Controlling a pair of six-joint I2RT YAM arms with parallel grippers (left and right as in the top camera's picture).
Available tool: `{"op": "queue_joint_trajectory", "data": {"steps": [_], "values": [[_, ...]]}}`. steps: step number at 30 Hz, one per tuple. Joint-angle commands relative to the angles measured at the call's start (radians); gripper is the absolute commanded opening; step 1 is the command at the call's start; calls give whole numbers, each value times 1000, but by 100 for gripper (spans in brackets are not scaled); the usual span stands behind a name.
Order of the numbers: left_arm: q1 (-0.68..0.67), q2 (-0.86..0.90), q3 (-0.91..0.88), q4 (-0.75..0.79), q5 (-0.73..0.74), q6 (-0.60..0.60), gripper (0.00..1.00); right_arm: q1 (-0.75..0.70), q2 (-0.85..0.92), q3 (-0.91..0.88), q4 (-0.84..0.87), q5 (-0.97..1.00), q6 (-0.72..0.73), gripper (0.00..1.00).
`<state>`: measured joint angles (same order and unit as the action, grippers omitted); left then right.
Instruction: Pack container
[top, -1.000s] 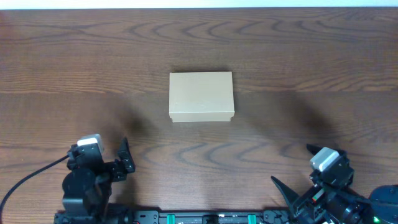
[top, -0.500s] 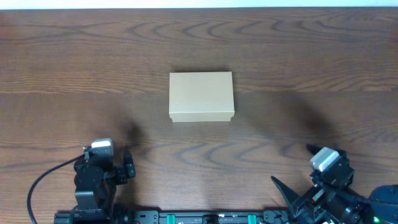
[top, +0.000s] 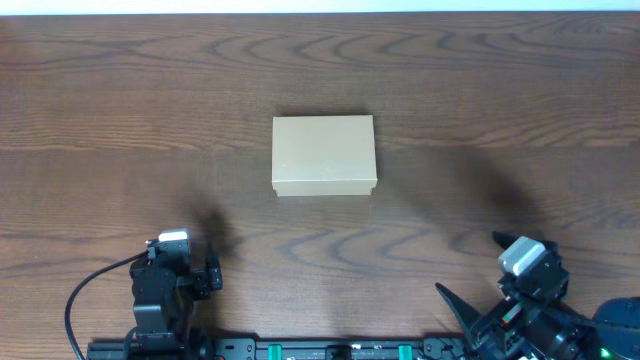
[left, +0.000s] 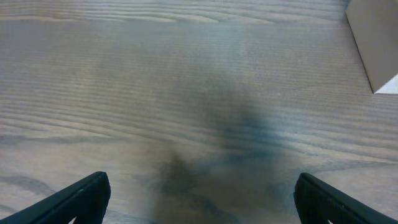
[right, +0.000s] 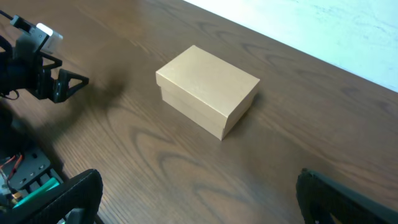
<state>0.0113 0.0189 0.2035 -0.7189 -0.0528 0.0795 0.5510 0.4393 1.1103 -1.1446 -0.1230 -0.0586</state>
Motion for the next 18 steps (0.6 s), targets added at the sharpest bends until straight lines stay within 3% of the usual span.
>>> {"op": "queue_joint_trajectory", "data": {"steps": [1, 18], "values": [[3, -16, -20, 5, -6, 11, 95, -9, 2, -3, -1, -5, 13, 99], [1, -15, -26, -48, -6, 11, 95, -9, 2, -3, -1, -5, 13, 99]]}}
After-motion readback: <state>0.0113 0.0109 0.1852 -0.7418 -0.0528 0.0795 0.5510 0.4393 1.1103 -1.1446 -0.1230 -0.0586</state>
